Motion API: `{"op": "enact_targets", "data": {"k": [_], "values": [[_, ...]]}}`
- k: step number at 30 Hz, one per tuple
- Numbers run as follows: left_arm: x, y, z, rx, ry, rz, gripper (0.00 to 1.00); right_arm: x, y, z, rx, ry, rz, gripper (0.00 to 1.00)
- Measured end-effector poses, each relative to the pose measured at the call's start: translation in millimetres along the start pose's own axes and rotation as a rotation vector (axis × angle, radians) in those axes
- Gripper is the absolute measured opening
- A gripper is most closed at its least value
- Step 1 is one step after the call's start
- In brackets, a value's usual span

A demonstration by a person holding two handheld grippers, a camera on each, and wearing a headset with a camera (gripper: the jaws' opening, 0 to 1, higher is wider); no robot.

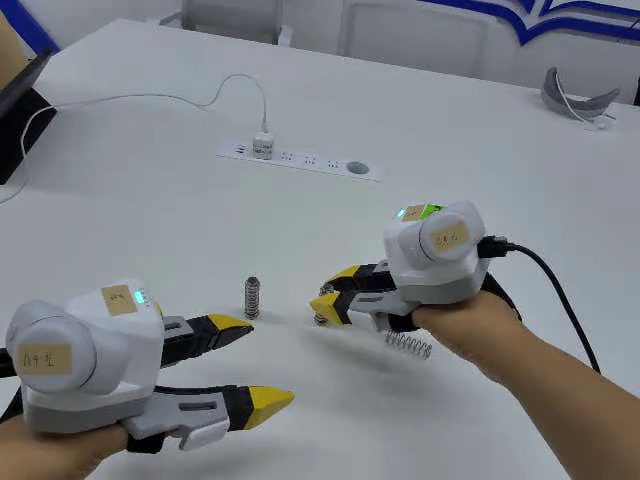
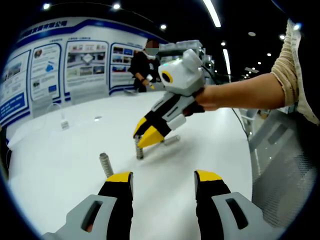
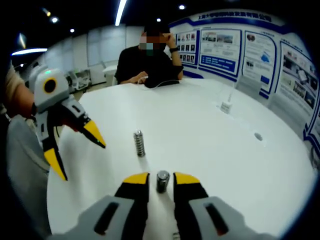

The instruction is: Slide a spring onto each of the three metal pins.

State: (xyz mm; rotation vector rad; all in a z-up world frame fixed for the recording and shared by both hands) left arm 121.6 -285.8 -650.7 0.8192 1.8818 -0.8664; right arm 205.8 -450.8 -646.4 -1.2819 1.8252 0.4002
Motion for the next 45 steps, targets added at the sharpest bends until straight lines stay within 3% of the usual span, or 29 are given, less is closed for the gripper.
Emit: {"op": "enact_targets", "data": {"k": [15,28,38,45], "values": [[-2.3,-1.1,1.4,-0.003,0.001,0.004,0.5,1.9,9.5,-26.5,0.01,-0.023,-0.009,0.21],[-4.1,-10.1,6.3,0.006,0.013,0.023,0.51,8.1,23.5,-48.0,0.006,-0.031,-0.017,0.21],[-4.6,-15.2,8.4,0.011,0.016,0.027,0.5,21.6,35.5,-61.7,-0.004,-0.015,-0.016,0.21],[-5.3,-15.9,9.1,0.012,0.016,0.03,0.5,31.6,34.6,-71.2,0.002,0.002,-0.012,0.2]]}}
Point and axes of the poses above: the centre of the closed fingertips' face, and the gripper's own axes: z roughly forward along the fingers, y roughly to its left, x roughly out of its underside, the point moved 8 cm from there along -z, roughly backward along the fingers, and after that the axes turned 11 degrees about -z, right-handed, at the moved point
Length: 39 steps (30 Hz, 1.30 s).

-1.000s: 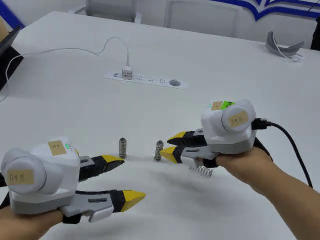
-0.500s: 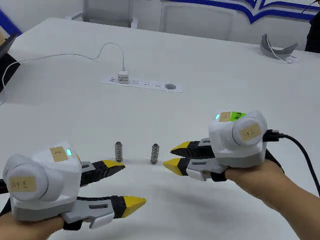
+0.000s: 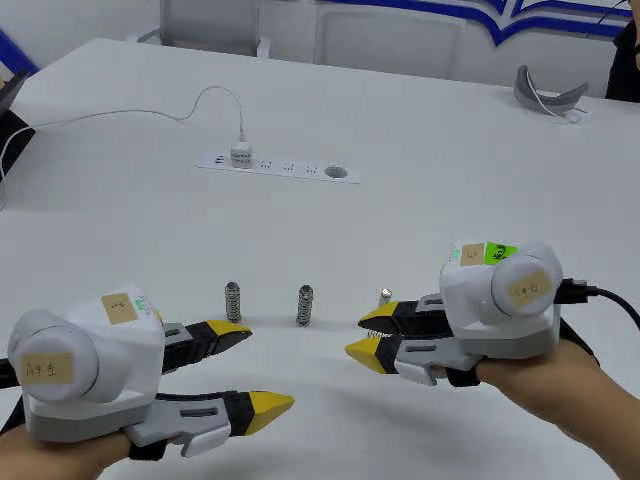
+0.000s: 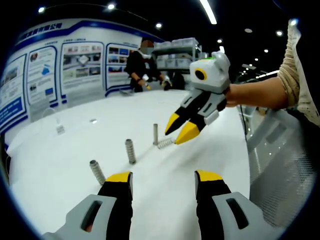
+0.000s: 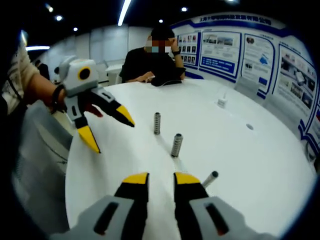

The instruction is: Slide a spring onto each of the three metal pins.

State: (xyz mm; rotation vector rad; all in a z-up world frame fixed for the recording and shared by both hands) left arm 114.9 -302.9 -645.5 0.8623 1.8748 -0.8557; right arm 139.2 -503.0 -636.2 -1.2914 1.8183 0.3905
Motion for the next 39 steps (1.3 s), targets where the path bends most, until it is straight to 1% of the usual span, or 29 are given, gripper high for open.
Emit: {"op": "enact_targets", "data": {"k": [6,13,17,23,29,34,37,39], "values": [[0.3,-0.8,1.8,0.006,0.004,0.001,0.5,11.7,-5.0,-7.6,0.014,0.02,0.009,0.2],[-0.5,-2.1,4.9,0.014,0.008,0.005,0.5,26.7,-15.5,-17.6,0.051,0.042,0.028,0.2],[-1.1,-3.2,6.2,0.018,0.01,0.007,0.5,37.4,-23.0,-18.7,0.064,0.06,0.04,0.2],[-2.2,-3.7,6.4,0.019,0.013,0.01,0.5,50.0,-32.6,-16.1,0.07,0.067,0.06,0.2],[-2.3,-3.3,6.2,0.017,0.017,0.011,0.5,61.7,-37.4,-7.5,0.034,0.067,0.065,0.19],[-2.0,-3.4,6.4,0.015,0.02,0.01,0.49,67.4,-38.5,-0.4,0.005,0.064,0.069,0.17],[-1.8,-3.5,6.5,0.016,0.021,0.009,0.49,70.4,-38.4,1.3,0.0,0.072,0.07,0.16],[-1.5,-3.2,6.6,0.015,0.022,0.009,0.49,71.5,-38.2,1.3,-0.006,0.067,0.074,0.16]]}}
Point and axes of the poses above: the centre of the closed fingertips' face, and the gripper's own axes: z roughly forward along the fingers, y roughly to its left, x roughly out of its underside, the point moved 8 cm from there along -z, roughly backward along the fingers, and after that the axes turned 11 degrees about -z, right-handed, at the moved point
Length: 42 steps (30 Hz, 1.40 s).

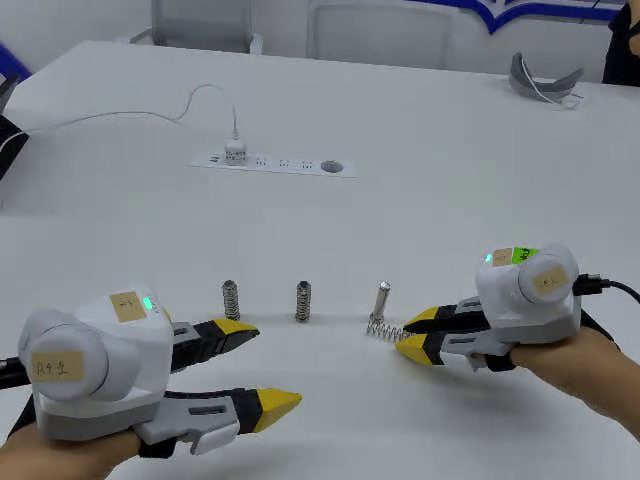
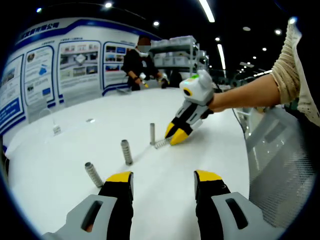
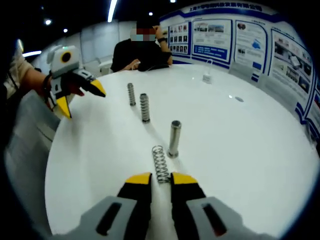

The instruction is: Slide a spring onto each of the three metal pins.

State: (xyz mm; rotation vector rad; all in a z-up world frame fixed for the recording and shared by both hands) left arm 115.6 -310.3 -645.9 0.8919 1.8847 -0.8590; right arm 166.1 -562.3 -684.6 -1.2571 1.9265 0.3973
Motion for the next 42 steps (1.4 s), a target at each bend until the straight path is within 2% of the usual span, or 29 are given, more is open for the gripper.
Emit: {"op": "enact_targets", "data": {"k": [14,27,38,42], "values": [[0.2,-1.6,4.6,0.018,0.016,0.014,0.49,-1.6,4.0,0.4,-0.024,-0.004,0.013,0.12],[-7.2,-5.1,24.5,0.069,0.035,0.063,0.47,-23.9,16.2,-16.1,-0.063,-0.014,-0.045,0.12],[-15.3,-8.6,42.1,0.112,0.048,0.108,0.45,-55.3,39.2,-21.6,-0.169,-0.017,-0.158,0.12],[-16.3,-10.9,44.3,0.129,0.053,0.12,0.43,-63.0,44.2,-22.2,-0.187,-0.009,-0.195,0.12]]}}
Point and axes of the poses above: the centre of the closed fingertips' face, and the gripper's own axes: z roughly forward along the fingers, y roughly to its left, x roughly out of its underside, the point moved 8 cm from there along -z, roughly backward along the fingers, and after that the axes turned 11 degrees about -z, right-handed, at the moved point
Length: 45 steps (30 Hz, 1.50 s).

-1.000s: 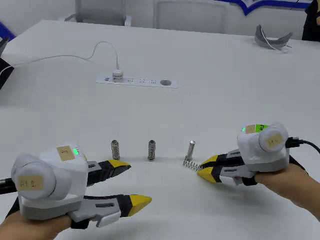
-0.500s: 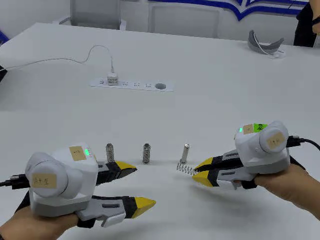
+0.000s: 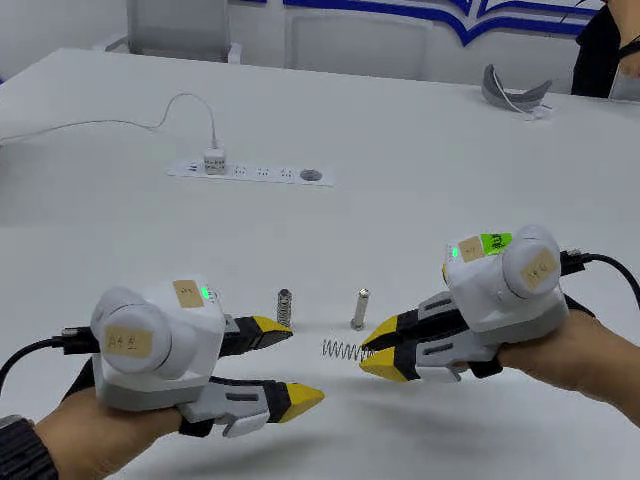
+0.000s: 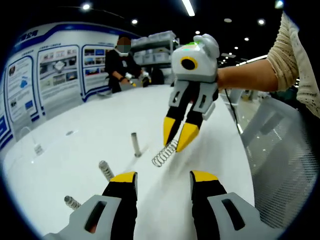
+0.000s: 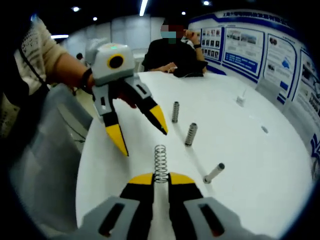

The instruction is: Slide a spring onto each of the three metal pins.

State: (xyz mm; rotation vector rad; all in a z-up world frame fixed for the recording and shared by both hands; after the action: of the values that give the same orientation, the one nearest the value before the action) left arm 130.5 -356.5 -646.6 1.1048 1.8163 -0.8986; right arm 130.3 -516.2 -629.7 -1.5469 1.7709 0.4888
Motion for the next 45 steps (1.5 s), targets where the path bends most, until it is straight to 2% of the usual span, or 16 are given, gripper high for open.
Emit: {"op": "enact_targets", "data": {"k": [8,14,17,21,32,42,45], "values": [[-1.6,-4.7,2.0,0.021,0.0,0.023,0.39,-10.8,7.2,-0.2,-0.05,0.005,-0.042,0.12],[-2.7,-8.4,2.9,0.036,0.002,0.048,0.32,-14.3,11.2,0.2,-0.083,0.026,-0.076,0.12],[-2.3,-11.2,3.0,0.052,0.005,0.062,0.26,-15.5,12.7,0.8,-0.09,0.039,-0.092,0.12],[-1.0,-13.6,3.9,0.061,0.013,0.075,0.23,-16.4,15.3,2.0,-0.108,0.051,-0.11,0.12],[1.2,-16.2,5.3,0.08,0.031,0.098,0.12,-18.7,19.6,0.7,-0.134,0.064,-0.13,0.12],[0.9,-17.7,5.8,0.09,0.032,0.091,0.12,-30.5,18.7,-8.0,-0.134,0.048,-0.134,0.12],[1.4,-18.1,5.5,0.093,0.035,0.09,0.12,-38.0,18.8,-10.0,-0.129,0.025,-0.14,0.12]]}}
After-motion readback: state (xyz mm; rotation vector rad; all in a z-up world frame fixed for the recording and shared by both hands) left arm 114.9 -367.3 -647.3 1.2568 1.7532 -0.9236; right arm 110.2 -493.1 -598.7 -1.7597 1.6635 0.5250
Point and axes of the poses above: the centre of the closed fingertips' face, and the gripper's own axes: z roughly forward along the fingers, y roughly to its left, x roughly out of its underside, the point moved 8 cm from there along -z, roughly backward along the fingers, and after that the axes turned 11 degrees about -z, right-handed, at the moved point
